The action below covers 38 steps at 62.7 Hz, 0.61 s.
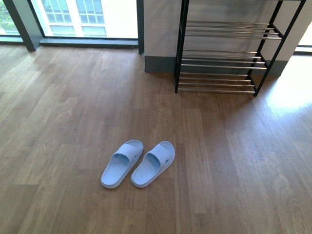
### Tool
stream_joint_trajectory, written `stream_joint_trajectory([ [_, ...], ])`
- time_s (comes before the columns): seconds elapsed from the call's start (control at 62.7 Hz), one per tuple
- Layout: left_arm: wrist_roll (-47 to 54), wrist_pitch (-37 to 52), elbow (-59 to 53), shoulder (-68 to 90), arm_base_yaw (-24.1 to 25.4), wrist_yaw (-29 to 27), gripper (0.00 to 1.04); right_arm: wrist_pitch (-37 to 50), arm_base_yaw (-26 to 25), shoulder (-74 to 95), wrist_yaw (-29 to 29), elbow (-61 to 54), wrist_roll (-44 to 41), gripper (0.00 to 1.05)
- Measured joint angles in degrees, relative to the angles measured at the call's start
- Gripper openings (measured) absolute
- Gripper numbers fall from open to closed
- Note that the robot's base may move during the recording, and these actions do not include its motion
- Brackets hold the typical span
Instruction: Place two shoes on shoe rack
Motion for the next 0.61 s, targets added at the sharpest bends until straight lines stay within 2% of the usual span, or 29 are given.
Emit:
stream_joint_trajectory([
  [0.606, 0.0, 0.0, 0.0, 0.0, 0.0, 0.02, 0.95, 0.0, 0.0, 0.0, 0.0, 0.0, 0.0, 0.96],
])
